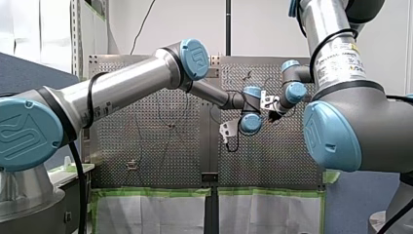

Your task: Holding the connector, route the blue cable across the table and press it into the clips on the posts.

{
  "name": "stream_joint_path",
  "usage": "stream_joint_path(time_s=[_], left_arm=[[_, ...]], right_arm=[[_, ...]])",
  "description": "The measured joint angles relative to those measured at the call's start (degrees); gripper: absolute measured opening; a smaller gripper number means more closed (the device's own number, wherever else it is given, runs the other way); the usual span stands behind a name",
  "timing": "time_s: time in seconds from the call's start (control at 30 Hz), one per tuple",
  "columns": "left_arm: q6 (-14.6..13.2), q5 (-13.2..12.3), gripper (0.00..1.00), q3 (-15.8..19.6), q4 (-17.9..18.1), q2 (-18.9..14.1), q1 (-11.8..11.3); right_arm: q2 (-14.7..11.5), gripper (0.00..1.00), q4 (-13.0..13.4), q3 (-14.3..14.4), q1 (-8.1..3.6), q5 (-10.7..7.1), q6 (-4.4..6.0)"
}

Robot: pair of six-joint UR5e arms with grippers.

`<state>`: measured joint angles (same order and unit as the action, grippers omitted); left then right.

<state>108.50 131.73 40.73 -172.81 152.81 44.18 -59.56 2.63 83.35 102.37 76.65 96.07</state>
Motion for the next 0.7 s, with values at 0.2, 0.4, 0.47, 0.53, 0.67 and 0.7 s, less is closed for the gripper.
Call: stream_joint_path(time_s=[0.2,0.4,0.47,0.53,0.67,0.7], left_arm=[[0.2,-0.1,0.0,0.2,-0.2,0.0,0.0],[0.9,0.7,0.0,-1.3,-2.2,-0.2,0.4],[1.3,1.2,0.0,-1.4,-3.2,-0.6,0.4],[1.6,1.5,0.0,-1.0,-3.9,-1.2,0.5],[2.1,1.8,0.0,0.7,-4.5,-3.0,0.3],[2.2,1.9,0.0,1.1,-4.5,-3.5,0.2]], right_arm=[[0.0,0.0,0.0,-0.1,-0.16,0.0,0.06],[0.0,0.0,0.0,-0.2,-0.32,-0.07,0.22],[0.0,0.0,0.0,-0.3,-0.38,-0.12,0.25],[0.0,0.0,-0.1,-0.5,-0.42,-0.22,0.26],[-0.2,0.0,-0.3,-1.3,-0.49,-0.42,0.21],[-0.4,0.0,-0.5,-1.7,-0.49,-0.47,0.21]])
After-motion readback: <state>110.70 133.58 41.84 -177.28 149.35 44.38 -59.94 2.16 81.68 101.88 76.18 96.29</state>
